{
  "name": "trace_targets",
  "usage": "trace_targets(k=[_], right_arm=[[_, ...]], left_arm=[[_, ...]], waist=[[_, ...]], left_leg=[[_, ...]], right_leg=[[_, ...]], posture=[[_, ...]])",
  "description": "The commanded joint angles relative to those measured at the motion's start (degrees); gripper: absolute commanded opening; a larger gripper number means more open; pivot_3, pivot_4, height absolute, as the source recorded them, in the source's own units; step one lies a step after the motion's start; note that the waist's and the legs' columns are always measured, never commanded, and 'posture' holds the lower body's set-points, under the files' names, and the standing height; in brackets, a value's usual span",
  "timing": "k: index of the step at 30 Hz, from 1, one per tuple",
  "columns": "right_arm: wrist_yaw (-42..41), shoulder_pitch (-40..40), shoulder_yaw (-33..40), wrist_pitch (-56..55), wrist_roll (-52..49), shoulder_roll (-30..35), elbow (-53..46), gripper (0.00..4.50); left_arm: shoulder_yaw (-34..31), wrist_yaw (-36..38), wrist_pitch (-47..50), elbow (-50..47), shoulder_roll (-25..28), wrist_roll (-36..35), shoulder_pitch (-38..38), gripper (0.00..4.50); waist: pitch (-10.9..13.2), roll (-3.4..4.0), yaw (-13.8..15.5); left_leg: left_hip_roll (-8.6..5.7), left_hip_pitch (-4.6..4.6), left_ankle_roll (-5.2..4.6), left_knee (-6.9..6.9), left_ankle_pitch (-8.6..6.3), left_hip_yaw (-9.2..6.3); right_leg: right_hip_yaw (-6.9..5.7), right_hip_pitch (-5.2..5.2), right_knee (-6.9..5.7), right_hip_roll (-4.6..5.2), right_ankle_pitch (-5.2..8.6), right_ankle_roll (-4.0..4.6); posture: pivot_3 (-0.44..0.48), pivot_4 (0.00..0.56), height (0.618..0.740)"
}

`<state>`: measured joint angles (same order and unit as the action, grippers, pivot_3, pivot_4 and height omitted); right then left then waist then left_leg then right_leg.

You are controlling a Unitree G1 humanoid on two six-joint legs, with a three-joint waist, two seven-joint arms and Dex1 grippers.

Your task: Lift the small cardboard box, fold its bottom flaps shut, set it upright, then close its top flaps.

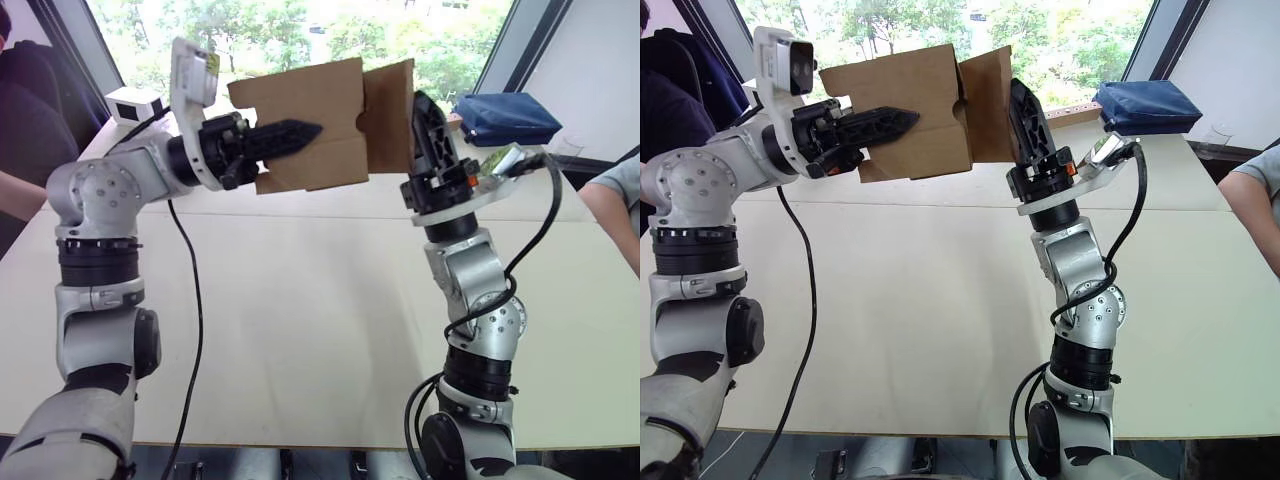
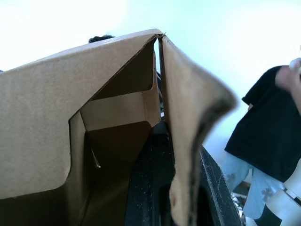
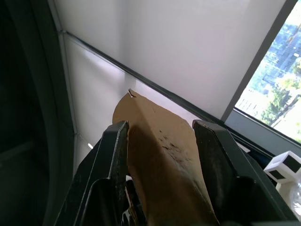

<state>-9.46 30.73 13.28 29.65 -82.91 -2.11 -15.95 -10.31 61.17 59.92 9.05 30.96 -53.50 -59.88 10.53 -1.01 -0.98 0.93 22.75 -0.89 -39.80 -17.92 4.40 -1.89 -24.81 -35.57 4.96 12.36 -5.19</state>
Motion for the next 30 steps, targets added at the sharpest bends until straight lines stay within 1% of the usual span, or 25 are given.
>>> trace_targets(k=[1,8,17,23,30], right_arm=[[-0.3,0.3,-2.3,-0.3,2.6,0.2,-3.0,2.28],[1.7,1.3,-4.0,-2.9,7.1,-1.1,-3.6,2.28],[3.6,2.8,-6.1,-4.1,9.6,-2.5,-5.4,2.28],[3.0,2.0,-8.4,-3.0,11.8,-1.9,-6.4,2.28],[2.2,1.0,-10.4,-3.2,15.6,-2.8,-5.8,2.28]], left_arm=[[-0.7,0.4,-0.3,-0.9,0.7,-0.6,-0.7,0.0],[0.0,0.9,-0.6,-1.2,0.7,0.0,-0.3,0.0],[1.3,0.7,-2.7,-1.2,0.2,2.3,0.3,0.0],[1.0,0.4,-3.2,-0.6,-0.5,2.7,-0.1,0.0],[-0.1,0.0,-2.7,0.2,-1.0,1.7,-0.8,0.0]], waist=[[0.0,0.0,0.0],[0.0,0.0,0.1],[0.0,0.0,0.1],[0.0,0.0,0.0],[0.0,0.0,0.0]], left_leg=[[0.0,0.0,0.0,0.0,0.0,0.0],[0.0,0.0,0.0,0.0,0.0,0.0],[0.0,0.01,0.03,0.01,0.02,0.0],[-0.01,0.02,0.01,0.01,0.0,0.01],[0.0,0.02,0.0,0.01,0.0,0.01]], right_leg=[[0.0,0.0,0.0,0.0,0.0,0.0],[0.0,0.0,0.01,0.0,0.0,0.0],[0.0,-0.03,0.0,0.0,0.0,0.0],[0.0,-0.03,0.01,0.0,0.0,0.0],[0.0,-0.03,0.01,0.0,0.0,0.0]], posture=[[0.0,0.15,0.74],[0.0,0.15,0.74],[0.0,0.15,0.74],[0.0,0.15,0.74],[0.0,0.15,0.74]])
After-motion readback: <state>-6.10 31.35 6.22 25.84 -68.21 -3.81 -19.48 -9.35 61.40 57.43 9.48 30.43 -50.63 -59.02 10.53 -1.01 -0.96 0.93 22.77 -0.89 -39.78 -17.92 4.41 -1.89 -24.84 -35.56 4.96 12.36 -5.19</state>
